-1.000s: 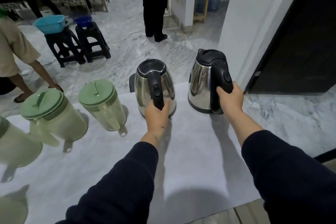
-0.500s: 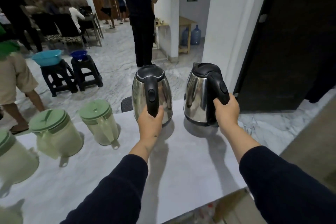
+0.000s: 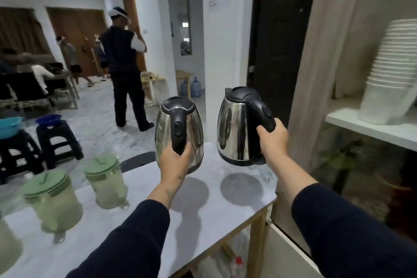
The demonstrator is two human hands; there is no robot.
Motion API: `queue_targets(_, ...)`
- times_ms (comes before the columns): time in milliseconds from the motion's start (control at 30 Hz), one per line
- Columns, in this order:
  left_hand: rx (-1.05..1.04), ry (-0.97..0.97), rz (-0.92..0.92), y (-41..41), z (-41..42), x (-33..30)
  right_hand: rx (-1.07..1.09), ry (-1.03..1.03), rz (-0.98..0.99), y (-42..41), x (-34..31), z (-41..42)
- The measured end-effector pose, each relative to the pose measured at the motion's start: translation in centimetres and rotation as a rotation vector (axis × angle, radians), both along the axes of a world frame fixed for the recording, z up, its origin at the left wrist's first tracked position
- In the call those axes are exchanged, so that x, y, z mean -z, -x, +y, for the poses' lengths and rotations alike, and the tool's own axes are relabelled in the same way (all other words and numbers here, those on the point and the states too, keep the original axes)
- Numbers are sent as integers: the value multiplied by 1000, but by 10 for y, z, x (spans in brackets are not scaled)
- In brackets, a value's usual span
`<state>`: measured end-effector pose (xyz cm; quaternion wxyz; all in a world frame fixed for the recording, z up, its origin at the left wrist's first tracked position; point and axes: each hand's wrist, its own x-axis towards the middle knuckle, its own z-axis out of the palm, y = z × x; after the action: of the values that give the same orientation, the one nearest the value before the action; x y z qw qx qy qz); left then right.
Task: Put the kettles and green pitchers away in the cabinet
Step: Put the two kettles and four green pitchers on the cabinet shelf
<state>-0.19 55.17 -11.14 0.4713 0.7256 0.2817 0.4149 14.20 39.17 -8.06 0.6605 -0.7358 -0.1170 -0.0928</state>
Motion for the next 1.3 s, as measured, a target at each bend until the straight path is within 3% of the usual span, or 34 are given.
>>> queue_targets(433,448,-29,-1,82,-121,-36,442,-52,-39,152,-33,-184)
queue_targets(867,853,-43,-96,118,-349,-85,819,-55,-123,302,-89,-422)
queue_targets(1300,1102,-33,-281,163,-580,-133,1178,94,-207,401,-154,-636)
